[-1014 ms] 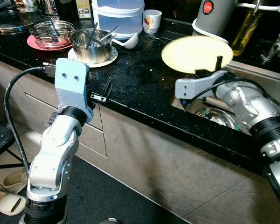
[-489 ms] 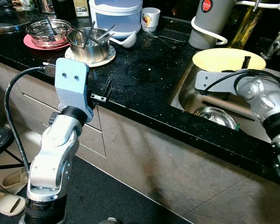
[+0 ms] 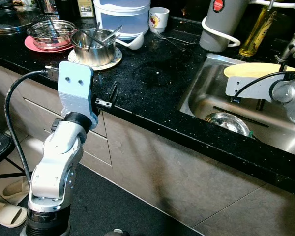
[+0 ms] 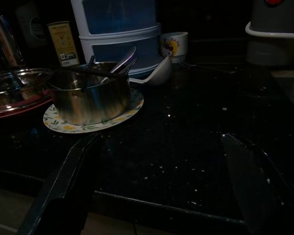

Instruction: Kitchen organization

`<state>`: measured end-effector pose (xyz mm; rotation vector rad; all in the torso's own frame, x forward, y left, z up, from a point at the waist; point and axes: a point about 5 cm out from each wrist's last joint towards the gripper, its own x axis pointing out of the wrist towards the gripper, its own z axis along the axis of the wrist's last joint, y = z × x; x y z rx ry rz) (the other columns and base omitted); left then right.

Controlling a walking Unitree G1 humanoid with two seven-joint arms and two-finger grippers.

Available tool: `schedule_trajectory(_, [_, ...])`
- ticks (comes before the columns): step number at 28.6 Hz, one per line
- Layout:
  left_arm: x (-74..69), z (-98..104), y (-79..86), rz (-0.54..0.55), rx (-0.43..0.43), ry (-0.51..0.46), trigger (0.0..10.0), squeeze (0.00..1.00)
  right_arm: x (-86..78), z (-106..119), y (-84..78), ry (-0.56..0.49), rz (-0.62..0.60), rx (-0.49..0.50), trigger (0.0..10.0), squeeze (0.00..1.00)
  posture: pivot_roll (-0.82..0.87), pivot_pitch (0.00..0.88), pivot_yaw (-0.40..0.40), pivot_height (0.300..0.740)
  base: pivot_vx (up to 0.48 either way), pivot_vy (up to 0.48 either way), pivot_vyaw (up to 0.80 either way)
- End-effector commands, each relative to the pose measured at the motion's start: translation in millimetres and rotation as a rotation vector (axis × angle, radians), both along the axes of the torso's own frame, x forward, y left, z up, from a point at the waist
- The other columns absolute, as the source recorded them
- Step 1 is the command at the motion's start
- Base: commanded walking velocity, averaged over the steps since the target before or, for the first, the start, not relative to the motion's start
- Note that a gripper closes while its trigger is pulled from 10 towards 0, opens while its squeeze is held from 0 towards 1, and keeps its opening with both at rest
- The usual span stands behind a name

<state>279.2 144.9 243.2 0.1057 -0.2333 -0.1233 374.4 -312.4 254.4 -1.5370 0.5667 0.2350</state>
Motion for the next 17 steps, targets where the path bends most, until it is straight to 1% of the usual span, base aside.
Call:
schedule_trajectory(1, [-0.1, -3.0, -2.2, -0.015, -0.001, 0.015, 10.0, 0.00, -3.0, 0.4, -2.7, 0.035, 0.000, -0.006, 0.0, 0.00, 0.01, 0.063, -0.046, 0.740, 0.000, 0.000, 0.00])
schedule_trajectory(2, [0.1, -2.9, -2.2, -0.016, 0.000, 0.015, 10.0, 0.00, -5.3, -1.5, -4.5, 0.086, -0.003, -0.020, 0.0, 0.00, 0.01, 0.063, -0.046, 0.740, 0.000, 0.000, 0.00])
schedule_trajectory(4, [0.3, -2.7, -2.2, -0.016, 0.000, 0.014, 10.0, 0.00, -6.1, -3.9, -3.2, 0.121, 0.002, -0.020, 0.0, 0.00, 0.01, 0.058, -0.046, 0.740, 0.000, 0.000, 0.00])
schedule_trajectory(6, [0.4, -2.7, -2.2, -0.016, 0.000, 0.014, 10.0, 0.00, -6.1, -5.0, -2.2, 0.130, 0.004, -0.016, 0.0, 0.00, 0.01, 0.058, -0.046, 0.740, 0.000, 0.000, 0.00])
schedule_trajectory(7, [0.8, -2.5, -2.6, -0.017, -0.001, 0.012, 10.0, 0.00, -2.3, -13.2, 11.3, 0.159, 0.039, 0.036, 0.5, 0.00, 0.01, 0.059, -0.045, 0.740, 0.000, 0.000, 0.00])
schedule_trajectory(8, [0.8, -2.5, -2.6, -0.017, -0.001, 0.012, 10.0, 0.00, -2.3, -13.2, 11.3, 0.159, 0.039, 0.036, 0.5, 0.00, 0.01, 0.059, -0.045, 0.740, 0.000, 0.000, 0.00])
schedule_trajectory(9, [0.9, -2.5, -2.8, -0.017, -0.001, 0.012, 10.0, 0.00, -0.6, -16.5, 17.6, 0.168, 0.054, 0.063, 2.1, 0.00, 0.01, 0.059, -0.045, 0.740, 0.000, 0.000, 0.00])
schedule_trajectory(10, [0.9, -2.5, -2.8, -0.017, -0.001, 0.012, 10.0, 0.00, -0.6, -16.5, 17.6, 0.168, 0.054, 0.063, 2.1, 0.00, 0.01, 0.059, -0.045, 0.740, 0.000, 0.000, 0.00])
schedule_trajectory(11, [1.3, -2.2, -3.3, -0.018, 0.000, 0.012, 10.0, 0.00, 0.8, -22.9, 24.8, 0.202, 0.070, 0.064, 4.4, 0.00, 0.01, 0.060, -0.049, 0.740, 0.000, 0.000, 0.00])
schedule_trajectory(12, [1.3, -2.0, -3.4, -0.018, 0.000, 0.011, 10.0, 0.00, 1.1, -24.5, 26.3, 0.213, 0.070, 0.056, 9.6, 0.00, 0.01, 0.060, -0.049, 0.740, 0.000, 0.000, 0.00])
schedule_trajectory(13, [1.3, -2.0, -3.4, -0.018, 0.000, 0.011, 10.0, 0.00, 1.1, -24.5, 26.3, 0.213, 0.070, 0.056, 9.6, 0.00, 0.01, 0.060, -0.049, 0.740, 0.000, 0.000, 0.00])
schedule_trajectory(14, [1.0, -1.7, -3.1, -0.017, 0.000, 0.010, 10.0, 0.00, 2.0, -26.7, 28.5, 0.223, 0.069, 0.046, 10.0, 0.00, 0.01, 0.060, -0.049, 0.740, 0.000, 0.000, 0.00])
schedule_trajectory(15, [0.8, -1.4, -2.4, -0.014, 0.001, 0.009, 10.0, 0.00, 3.8, -29.0, 31.7, 0.230, 0.064, 0.044, 10.0, 0.00, 0.01, 0.063, -0.048, 0.740, 0.000, 0.000, 0.00])
schedule_trajectory(17, [0.8, -1.5, -2.2, -0.014, 0.001, 0.009, 10.0, 0.00, 5.0, -30.4, 33.2, 0.229, 0.061, 0.043, 10.0, 0.00, 0.01, 0.062, -0.048, 0.740, 0.000, 0.000, 0.00])
